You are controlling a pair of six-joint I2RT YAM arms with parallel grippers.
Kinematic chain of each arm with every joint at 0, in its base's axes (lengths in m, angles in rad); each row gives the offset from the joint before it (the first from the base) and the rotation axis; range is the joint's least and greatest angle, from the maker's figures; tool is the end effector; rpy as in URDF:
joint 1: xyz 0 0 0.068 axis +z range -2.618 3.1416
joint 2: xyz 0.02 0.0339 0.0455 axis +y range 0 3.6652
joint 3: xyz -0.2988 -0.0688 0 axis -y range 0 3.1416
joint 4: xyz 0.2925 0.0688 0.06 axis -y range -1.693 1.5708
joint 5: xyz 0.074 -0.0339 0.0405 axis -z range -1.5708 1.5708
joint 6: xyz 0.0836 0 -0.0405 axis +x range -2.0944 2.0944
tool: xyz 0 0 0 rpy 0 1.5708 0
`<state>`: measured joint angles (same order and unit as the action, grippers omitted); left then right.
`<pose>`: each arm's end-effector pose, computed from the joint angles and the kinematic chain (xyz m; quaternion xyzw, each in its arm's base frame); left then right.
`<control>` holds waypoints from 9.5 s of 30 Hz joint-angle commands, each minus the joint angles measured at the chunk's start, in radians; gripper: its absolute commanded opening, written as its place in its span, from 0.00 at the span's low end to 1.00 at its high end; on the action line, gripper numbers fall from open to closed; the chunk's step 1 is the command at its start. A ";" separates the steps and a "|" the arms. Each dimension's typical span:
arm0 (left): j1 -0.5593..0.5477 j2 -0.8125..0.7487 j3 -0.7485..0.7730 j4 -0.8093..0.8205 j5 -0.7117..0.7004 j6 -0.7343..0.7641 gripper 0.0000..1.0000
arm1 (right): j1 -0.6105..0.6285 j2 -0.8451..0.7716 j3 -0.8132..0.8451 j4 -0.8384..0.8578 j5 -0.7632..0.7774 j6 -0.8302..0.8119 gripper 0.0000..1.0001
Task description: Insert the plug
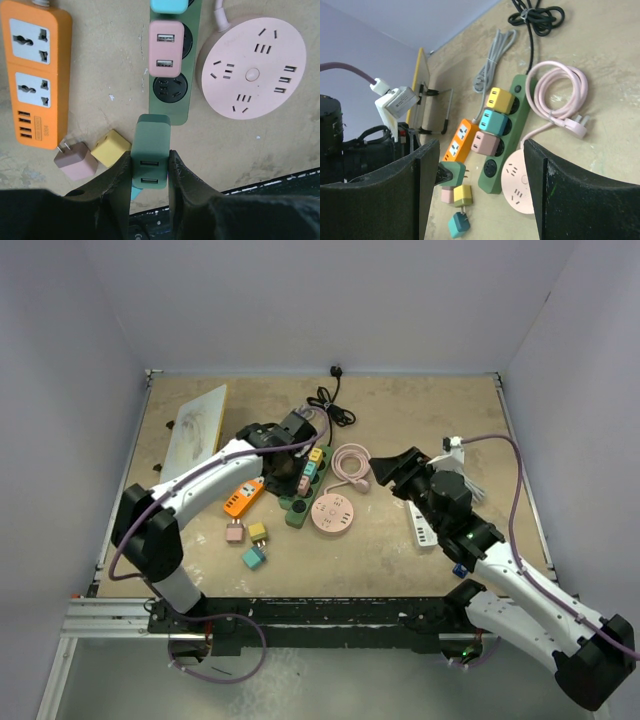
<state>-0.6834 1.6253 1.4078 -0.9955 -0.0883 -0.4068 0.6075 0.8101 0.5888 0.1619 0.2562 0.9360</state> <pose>0.3070 -0.2405 0.2600 0.1277 0.9748 -0.0550 0.1745 0.2314 0.1351 0.3151 0.2045 0.6978 0.4077 0.5523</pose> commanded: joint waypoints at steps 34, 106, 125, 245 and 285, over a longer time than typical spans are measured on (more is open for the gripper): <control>-0.033 0.248 0.109 -0.001 -0.081 0.037 0.00 | -0.003 -0.114 -0.029 -0.115 0.204 0.080 0.71; -0.014 0.020 -0.126 0.270 -0.032 -0.048 0.55 | -0.003 -0.091 0.018 -0.140 0.201 0.092 0.70; -0.002 0.178 -0.244 0.259 -0.023 0.017 0.00 | -0.003 -0.079 0.020 -0.143 0.198 0.090 0.70; 0.170 -0.361 -0.636 1.529 0.273 -1.366 0.23 | 0.129 0.448 0.254 0.515 -0.162 -0.556 0.72; 0.163 -0.356 -0.212 0.980 1.029 1.151 0.24 | 0.126 0.292 0.620 -0.267 -0.259 -0.092 0.67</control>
<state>-0.5182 1.2568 1.1233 0.1146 0.8402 0.5259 0.7338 1.0313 1.1263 -0.1375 0.0345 0.8993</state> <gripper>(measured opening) 0.414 0.674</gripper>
